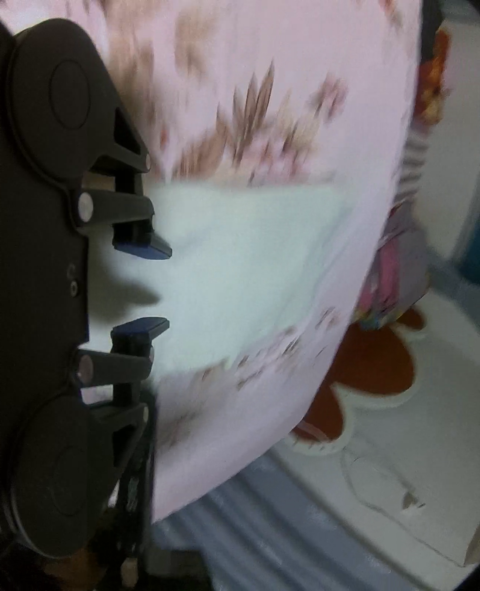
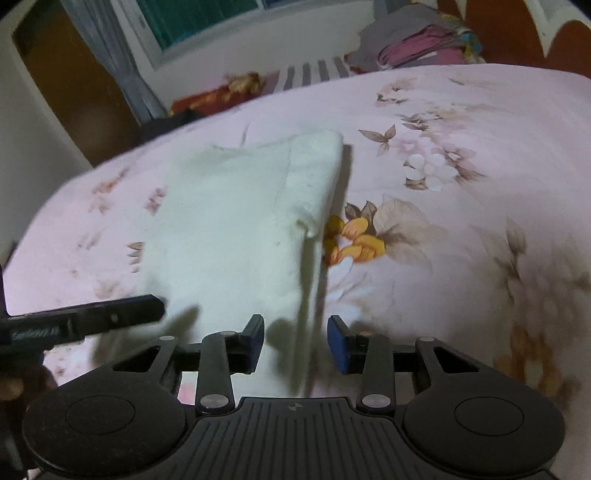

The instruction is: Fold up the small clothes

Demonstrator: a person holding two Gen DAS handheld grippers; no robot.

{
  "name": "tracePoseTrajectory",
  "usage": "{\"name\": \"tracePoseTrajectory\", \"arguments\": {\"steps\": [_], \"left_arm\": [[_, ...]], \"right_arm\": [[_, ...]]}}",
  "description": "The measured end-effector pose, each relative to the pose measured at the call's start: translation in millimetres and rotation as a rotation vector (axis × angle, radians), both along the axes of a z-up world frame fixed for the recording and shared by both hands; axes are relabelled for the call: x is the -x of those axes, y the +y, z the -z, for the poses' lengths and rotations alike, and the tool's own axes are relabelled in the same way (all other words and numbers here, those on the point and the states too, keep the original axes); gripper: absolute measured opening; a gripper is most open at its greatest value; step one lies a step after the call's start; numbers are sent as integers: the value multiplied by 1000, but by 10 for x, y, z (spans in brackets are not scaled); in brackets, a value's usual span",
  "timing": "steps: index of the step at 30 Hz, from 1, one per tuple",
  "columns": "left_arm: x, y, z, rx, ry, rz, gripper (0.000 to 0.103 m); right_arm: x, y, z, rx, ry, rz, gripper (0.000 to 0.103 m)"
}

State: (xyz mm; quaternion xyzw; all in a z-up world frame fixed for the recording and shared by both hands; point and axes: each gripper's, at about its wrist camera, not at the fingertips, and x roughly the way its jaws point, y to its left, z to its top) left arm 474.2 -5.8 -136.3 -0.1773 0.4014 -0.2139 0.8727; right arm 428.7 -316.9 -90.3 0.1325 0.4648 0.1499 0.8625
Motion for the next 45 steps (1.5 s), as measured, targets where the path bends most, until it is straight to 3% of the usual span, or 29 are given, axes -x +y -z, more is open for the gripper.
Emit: {"name": "tracePoseTrajectory", "arguments": {"steps": [3, 5, 9, 11, 13, 14, 15, 17, 20, 24, 26, 31, 32, 33, 36, 38, 40, 41, 42, 43, 45], "left_arm": [[56, 102, 77, -72, 13, -16, 34], [13, 73, 205, -111, 71, -4, 38], [31, 110, 197, -136, 85, 42, 39], [59, 124, 195, -137, 81, 50, 39], [88, 165, 149, -118, 67, 40, 41], [135, 194, 118, -105, 48, 23, 49], [141, 236, 88, -97, 25, 2, 65], [155, 266, 97, -92, 11, -32, 77], [-15, 282, 60, -42, 19, -35, 74], [-346, 346, -36, -55, -15, -120, 67], [-478, 385, -34, -25, 1, -152, 67], [-745, 275, 156, -26, 97, -113, 66], [-755, 222, 193, -52, 110, -103, 68], [-749, 130, 181, -103, 90, -88, 71], [-736, -159, 150, -252, 65, -44, 77], [-712, -224, 159, -282, 52, -45, 79], [-682, -163, 102, -255, 67, -45, 73], [-664, -100, 58, -224, 61, -53, 72], [-629, -22, 16, -195, 48, -65, 73], [-646, 36, -3, -179, 45, -78, 73], [-686, 141, -10, -149, 53, -98, 71]], "right_arm": [[163, 88, 3, -9, 5, -11, 39], [183, 197, 159, 64, 65, -25, 34], [272, 238, 188, 144, 64, -31, 34], [317, 274, 192, 189, 68, -41, 29], [361, 208, 103, 136, 51, 4, 29], [406, 160, 72, 94, 29, 31, 29], [430, 118, -10, 55, 0, 68, 29], [424, 106, -101, 16, -50, 113, 29], [265, 248, -154, 8, -100, 113, 29], [-42, 533, -283, 58, -177, 64, 29], [-243, 649, -253, 61, -176, 39, 29], [-496, 842, -83, 125, -212, -76, 29], [-549, 848, 22, 183, -177, -82, 28], [-612, 804, 175, 263, -131, -59, 16], [-652, 499, 271, 203, -92, 20, 7], [-654, 489, 265, 208, -94, 8, 7], [-645, 414, 201, 158, -83, 38, 8], [-613, 325, 132, 108, -89, 60, 13], [-579, 236, 70, 65, -107, 70, 45], [-559, 147, 40, 44, -118, 86, 84], [-595, -77, 69, -10, -115, 126, 83]]}}
